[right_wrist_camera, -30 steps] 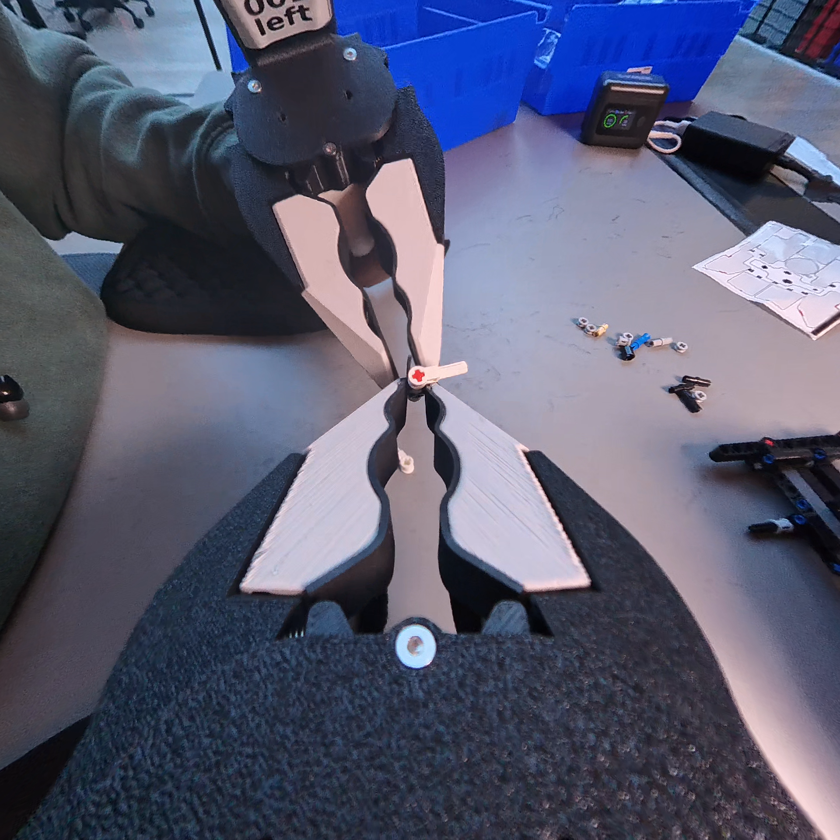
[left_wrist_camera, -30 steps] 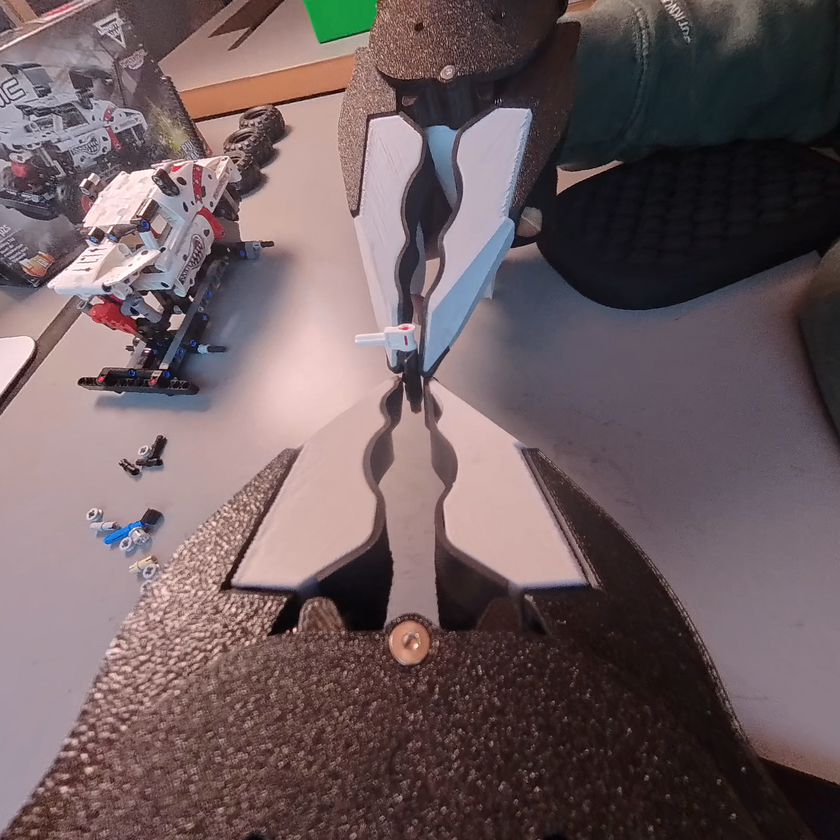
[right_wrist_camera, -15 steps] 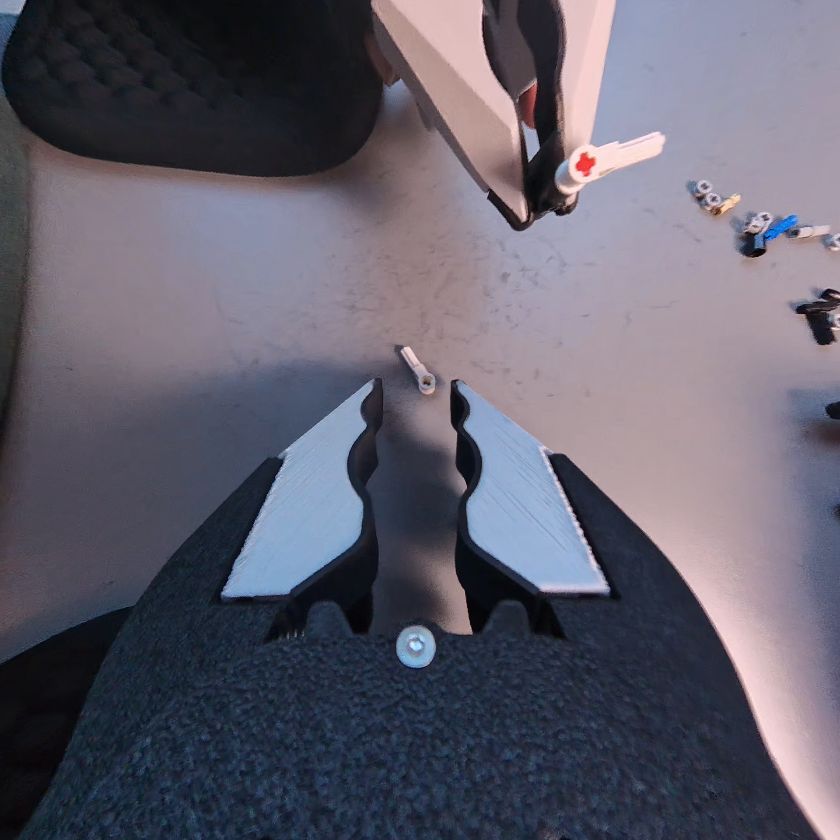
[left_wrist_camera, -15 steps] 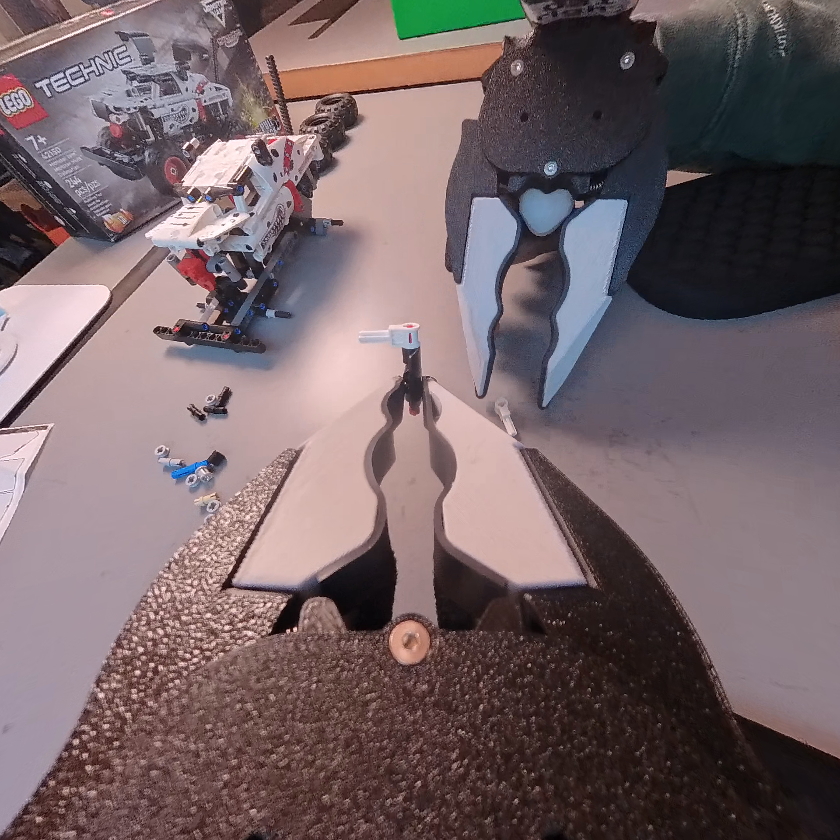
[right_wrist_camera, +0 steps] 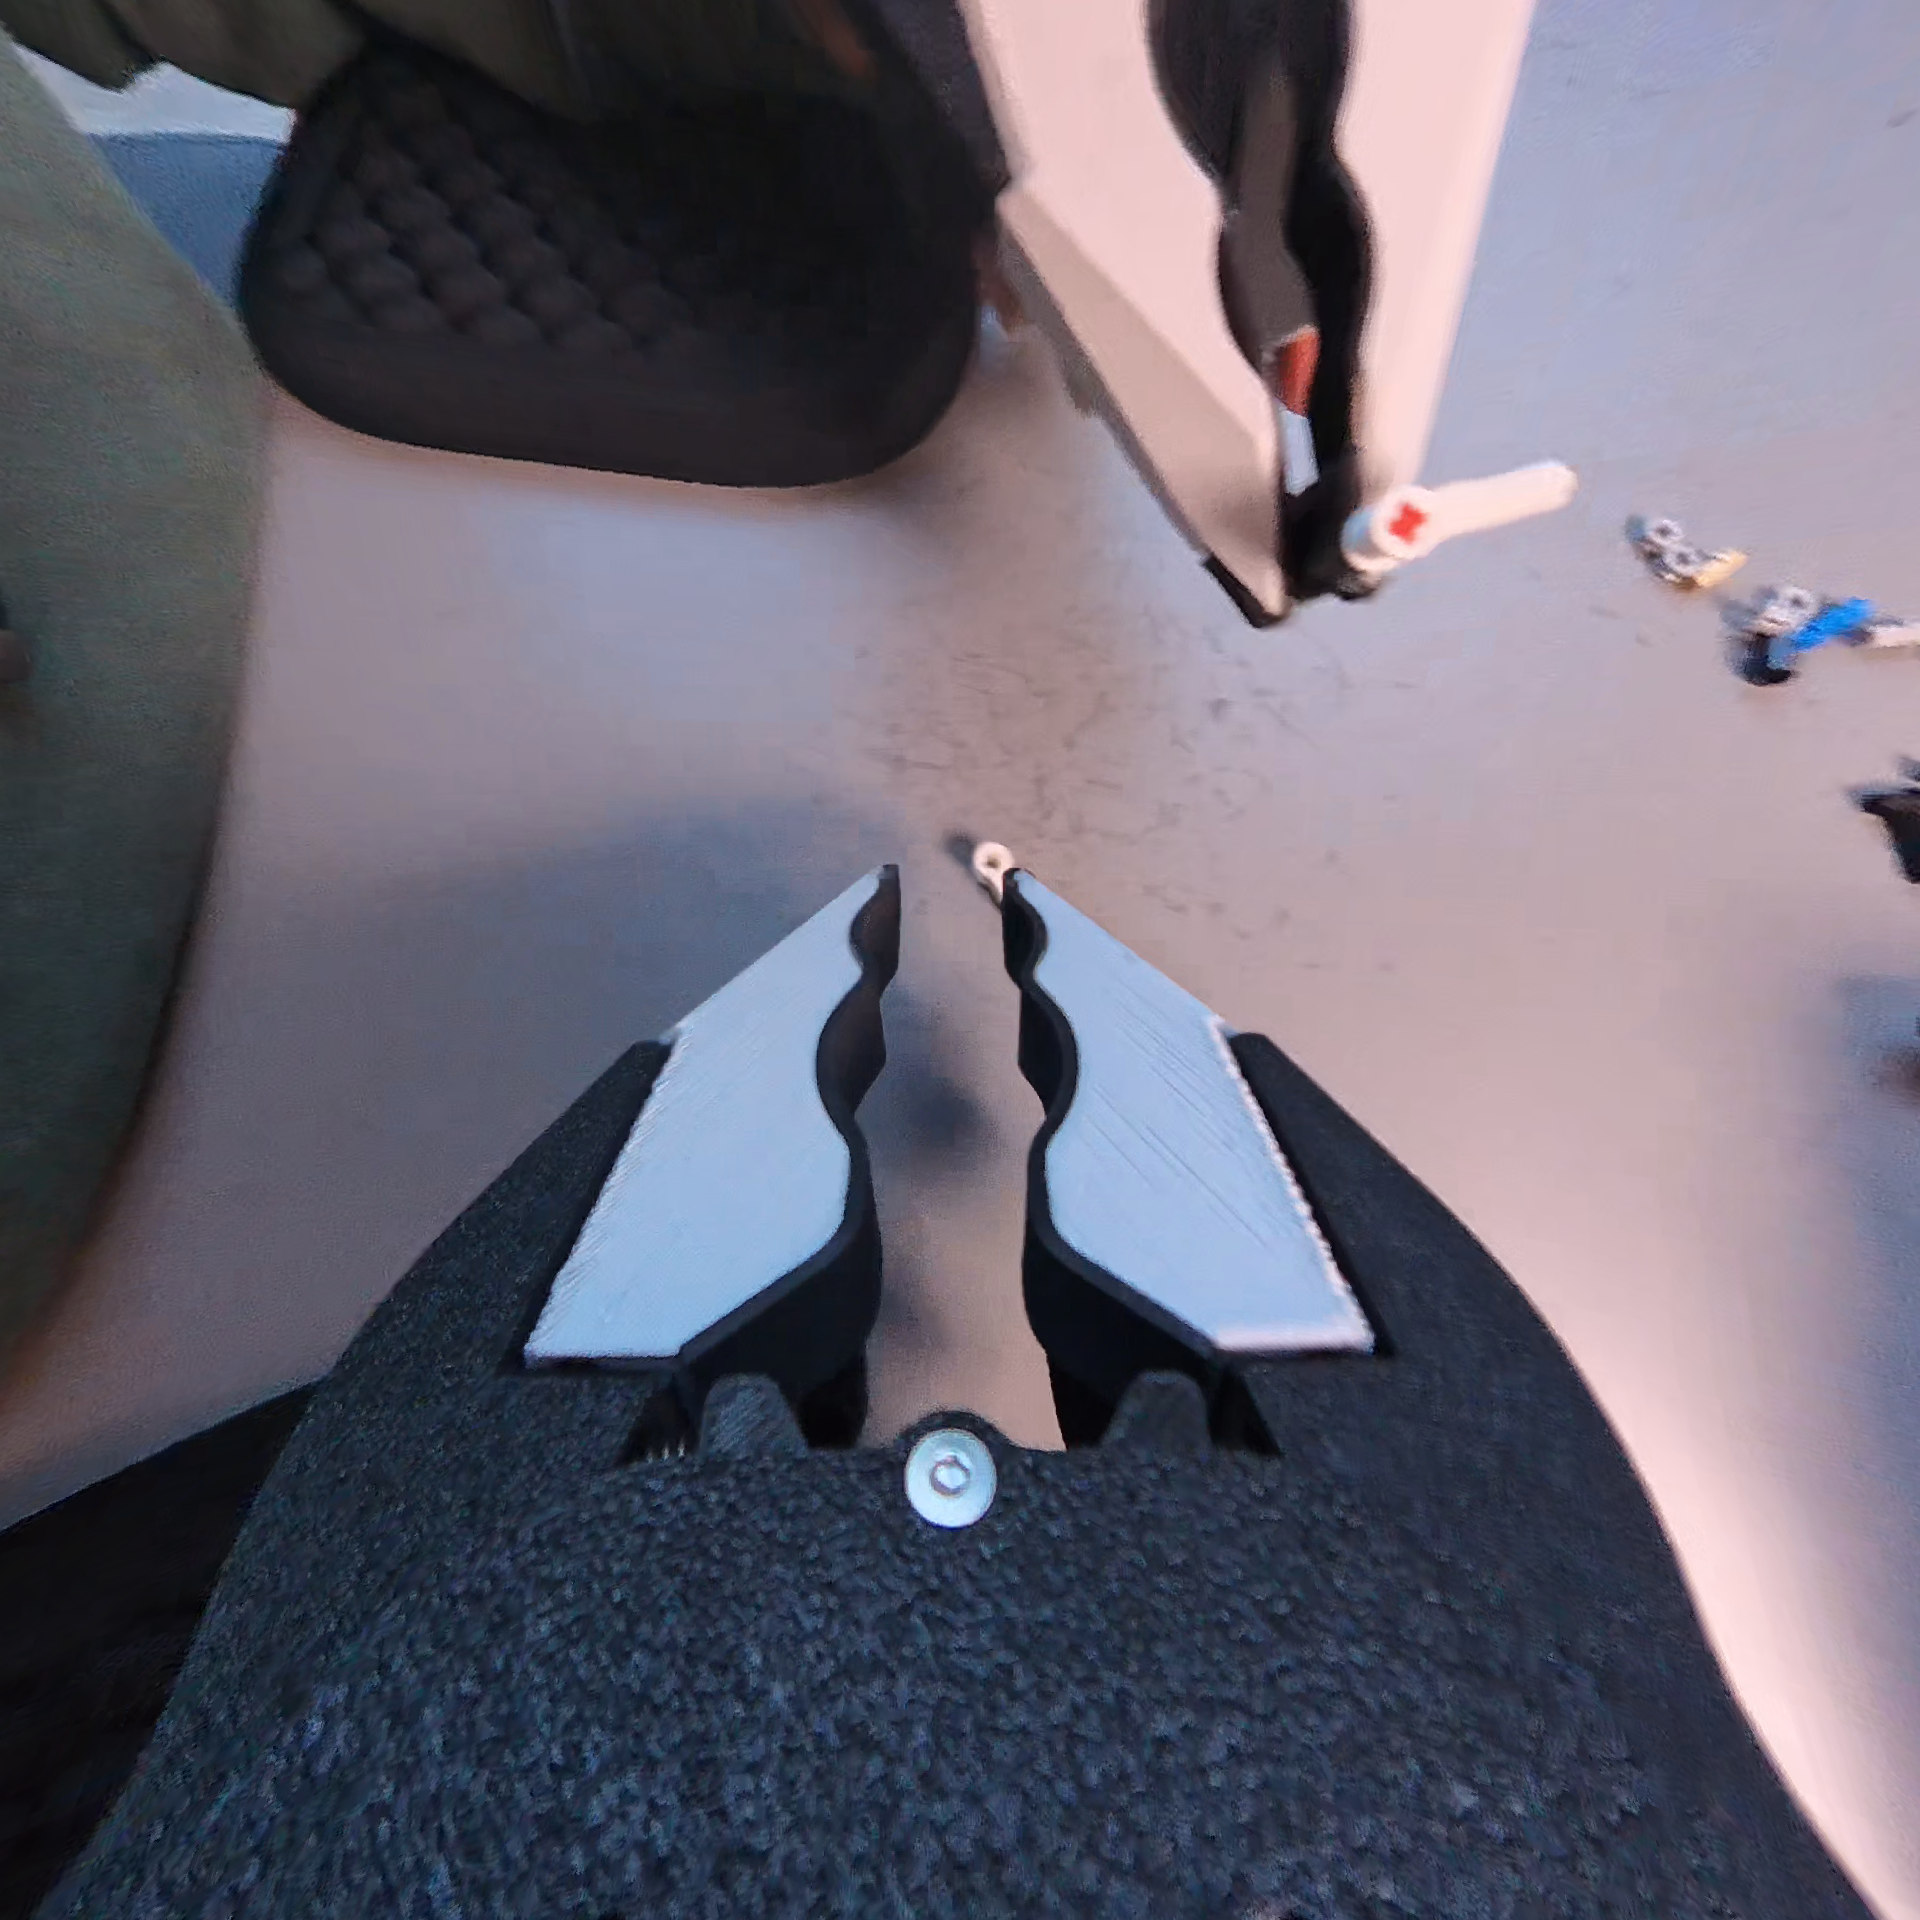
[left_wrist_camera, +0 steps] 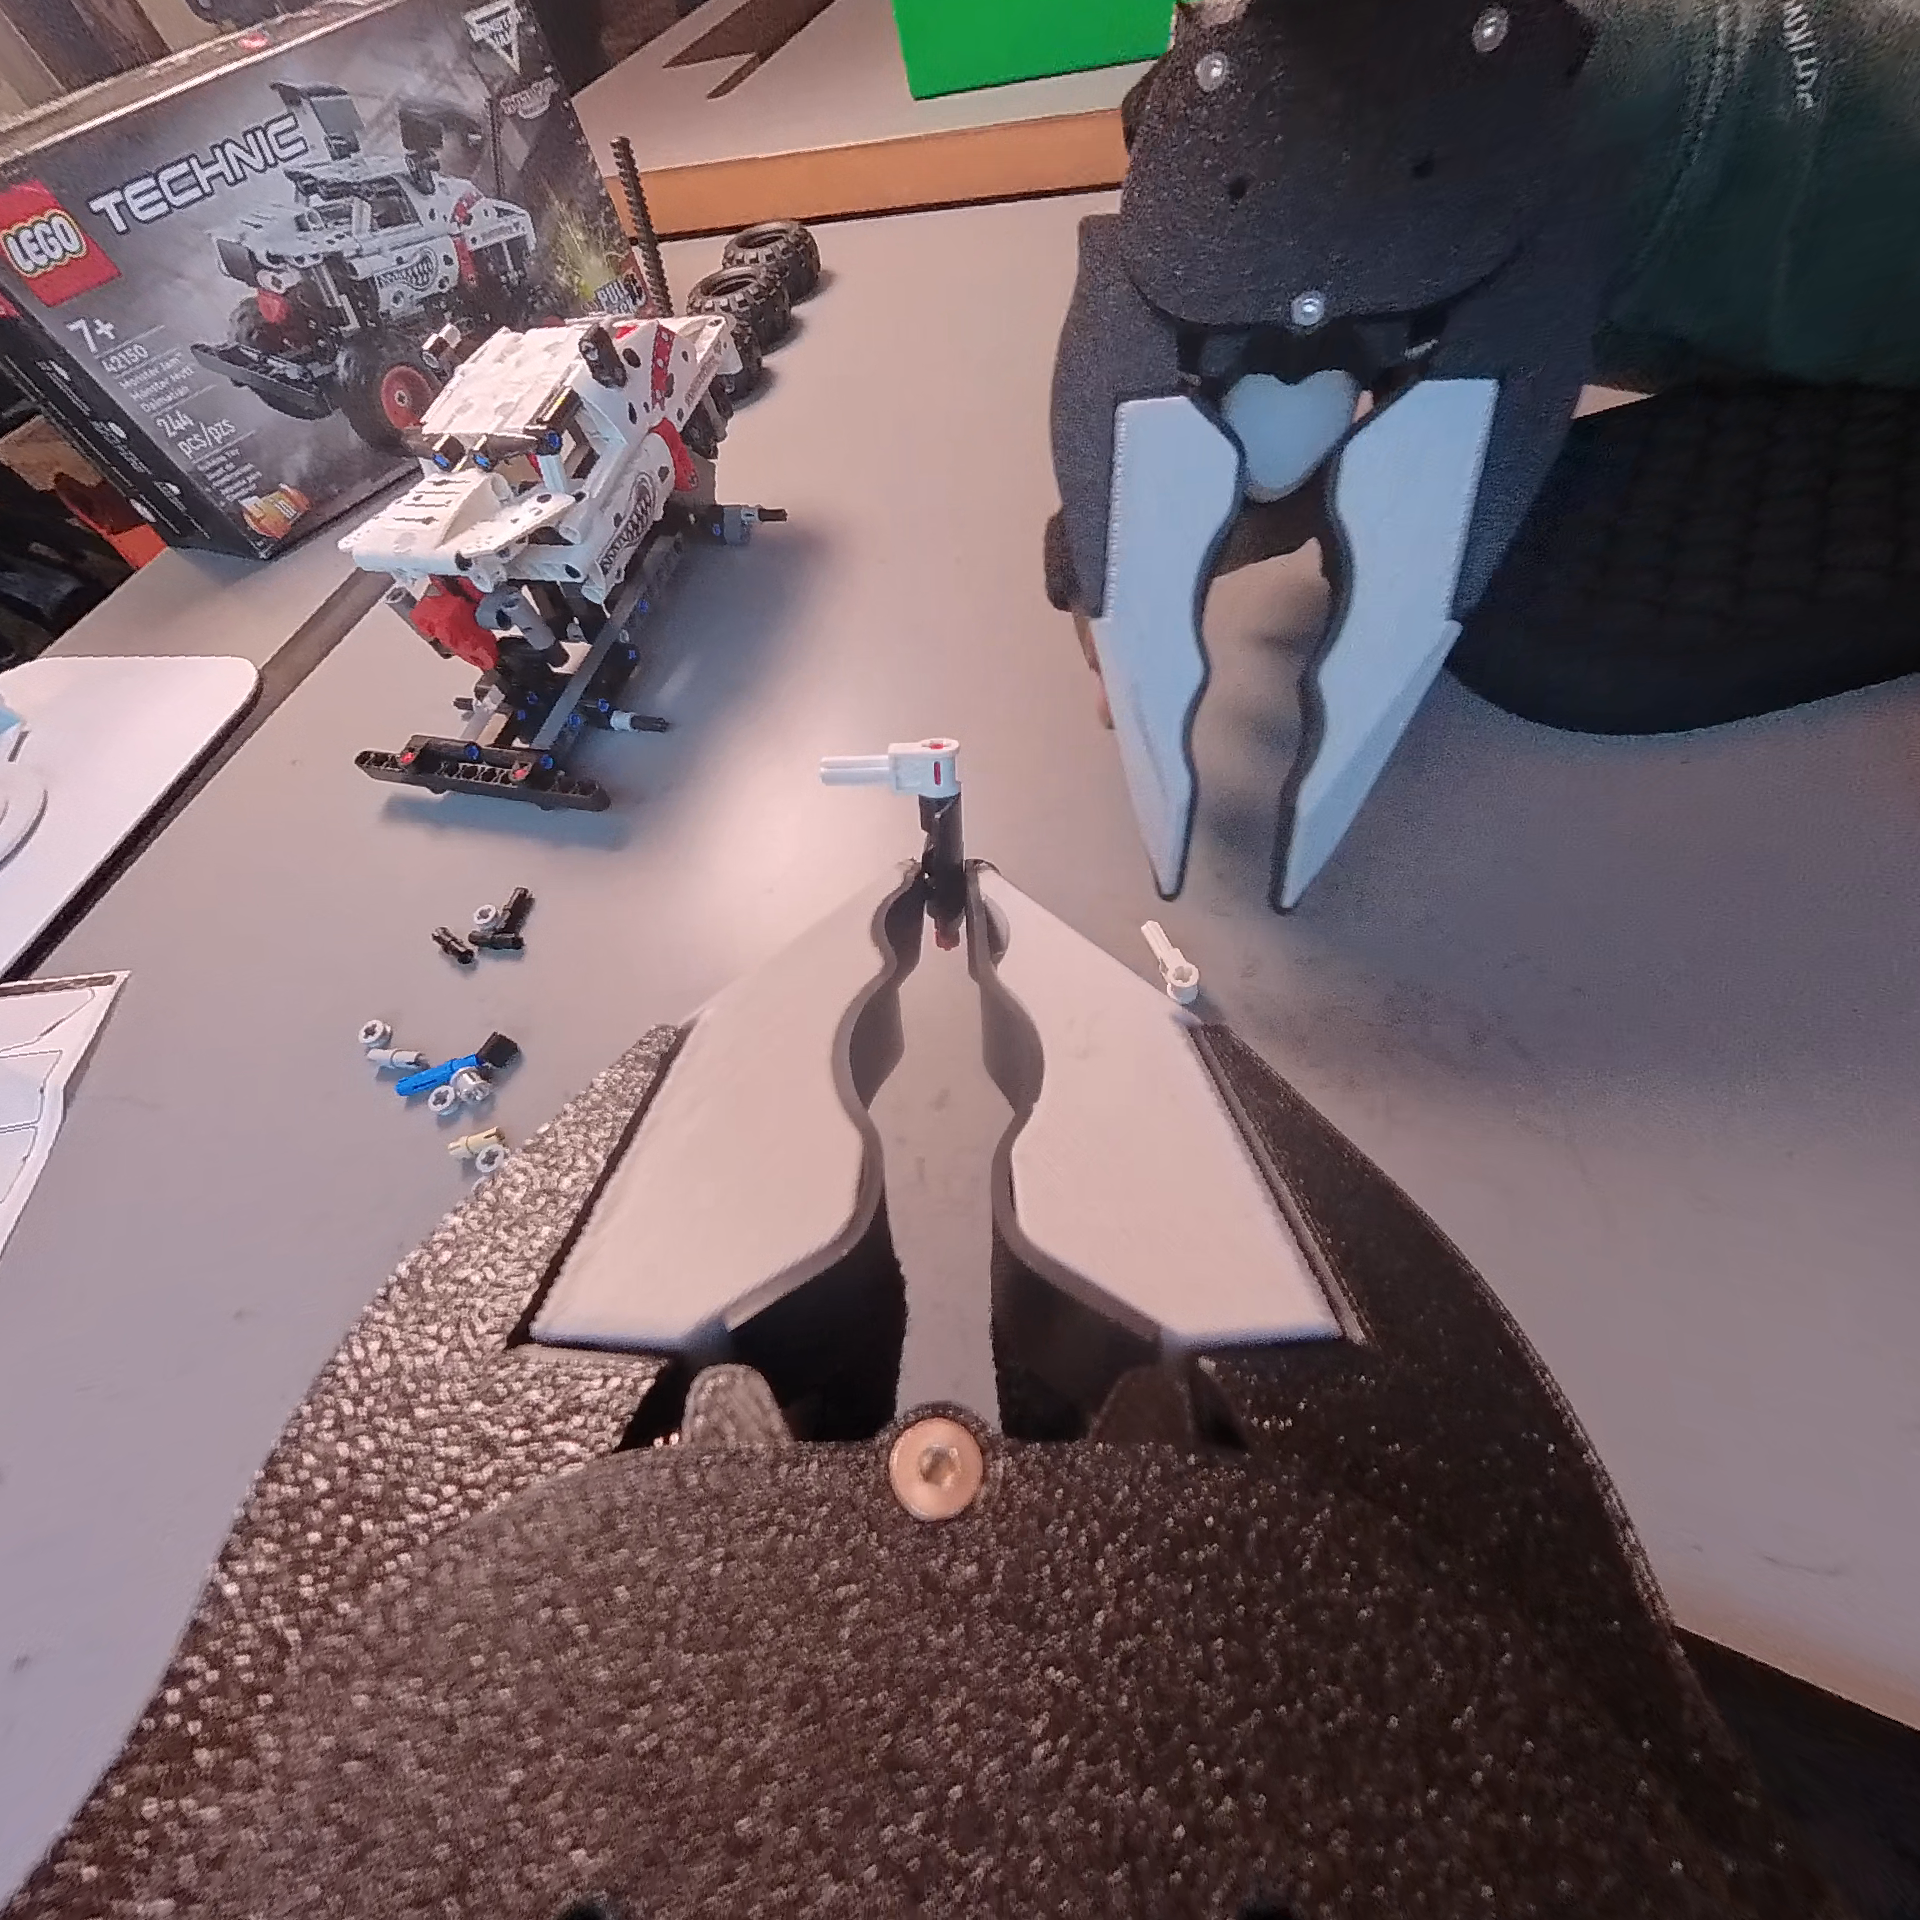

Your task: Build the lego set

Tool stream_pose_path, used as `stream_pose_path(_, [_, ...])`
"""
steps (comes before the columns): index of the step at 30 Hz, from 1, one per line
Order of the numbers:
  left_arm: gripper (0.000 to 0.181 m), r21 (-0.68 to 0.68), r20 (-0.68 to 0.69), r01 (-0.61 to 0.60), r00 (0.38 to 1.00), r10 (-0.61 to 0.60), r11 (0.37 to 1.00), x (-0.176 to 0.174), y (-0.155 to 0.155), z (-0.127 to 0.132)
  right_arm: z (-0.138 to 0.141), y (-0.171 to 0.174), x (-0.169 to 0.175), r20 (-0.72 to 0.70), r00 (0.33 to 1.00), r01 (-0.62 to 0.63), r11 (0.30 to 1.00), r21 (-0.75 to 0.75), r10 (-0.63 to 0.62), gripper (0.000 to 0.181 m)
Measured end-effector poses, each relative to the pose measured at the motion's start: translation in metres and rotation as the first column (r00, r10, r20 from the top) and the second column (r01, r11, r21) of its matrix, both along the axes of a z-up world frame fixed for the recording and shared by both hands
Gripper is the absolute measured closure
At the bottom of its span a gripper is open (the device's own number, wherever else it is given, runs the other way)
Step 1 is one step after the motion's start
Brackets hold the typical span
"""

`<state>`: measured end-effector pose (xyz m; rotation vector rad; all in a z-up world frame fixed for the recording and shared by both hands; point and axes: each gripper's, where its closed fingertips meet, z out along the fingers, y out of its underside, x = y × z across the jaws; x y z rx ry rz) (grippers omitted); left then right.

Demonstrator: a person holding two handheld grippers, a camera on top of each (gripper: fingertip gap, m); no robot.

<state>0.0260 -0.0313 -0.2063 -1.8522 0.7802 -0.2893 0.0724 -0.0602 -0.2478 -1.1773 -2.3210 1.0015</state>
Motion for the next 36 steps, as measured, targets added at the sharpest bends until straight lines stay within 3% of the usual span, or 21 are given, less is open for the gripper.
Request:
stream_pose_path(6, [0.176,-0.044,0.052,0.156,0.987,-0.153,0.987,0.023,-0.018,-0.001,-0.009,0.012,-0.006,0.007,1.000,0.008,0.997,0.083,-0.009,0.161])
stream_pose_path(10, [0.176,-0.044,0.108,0.257,0.962,-0.251,0.965,0.038,-0.030,0.003,0.018,0.015,-0.008,-0.095,0.995,0.018,1.000,0.003,-0.018,0.152])
stream_pose_path(12, [0.176,-0.049,0.170,0.326,0.934,-0.314,0.944,0.044,-0.039,0.007,0.040,0.017,-0.009,-0.210,0.978,0.013,0.999,-0.032,-0.019,0.147])
stream_pose_path(16, [0.176,-0.054,0.288,0.478,0.848,-0.445,0.877,0.053,-0.050,0.016,0.076,-0.005,-0.003,-0.346,0.937,-0.112,0.979,-0.173,0.046,0.143])
stream_pose_path(18, [0.176,-0.066,0.339,0.543,0.801,-0.493,0.837,0.055,-0.052,0.020,0.078,-0.014,-0.004,-0.357,0.931,-0.150,0.972,-0.181,0.077,0.144])
stream_pose_path(20, [0.176,-0.076,0.398,0.593,0.755,-0.521,0.802,0.055,-0.052,0.024,0.075,-0.014,-0.007,-0.361,0.929,-0.146,0.976,-0.161,0.080,0.158])
stream_pose_path(24, [0.175,-0.116,0.484,0.633,0.709,-0.513,0.766,0.050,-0.048,0.025,0.076,-0.007,-0.010,-0.342,0.939,-0.122,0.969,-0.214,0.043,0.168])
stream_pose_path(25, [0.173,-0.126,0.489,0.614,0.722,-0.490,0.779,0.047,-0.043,0.024,0.077,-0.002,-0.012,-0.342,0.940,-0.100,0.967,-0.232,0.015,0.175])
stream_pose_path(28, [0.172,-0.135,0.473,0.592,0.743,-0.474,0.795,0.043,-0.040,0.023,0.072,0.004,-0.013,-0.306,0.952,-0.073,0.964,-0.256,-0.009,0.176])
stream_pose_path(36, [0.164,-0.213,0.248,0.384,0.911,-0.330,0.898,0.028,-0.029,-0.001,0.050,0.012,-0.016,-0.221,0.975,-0.026,0.979,-0.204,-0.020,0.178])
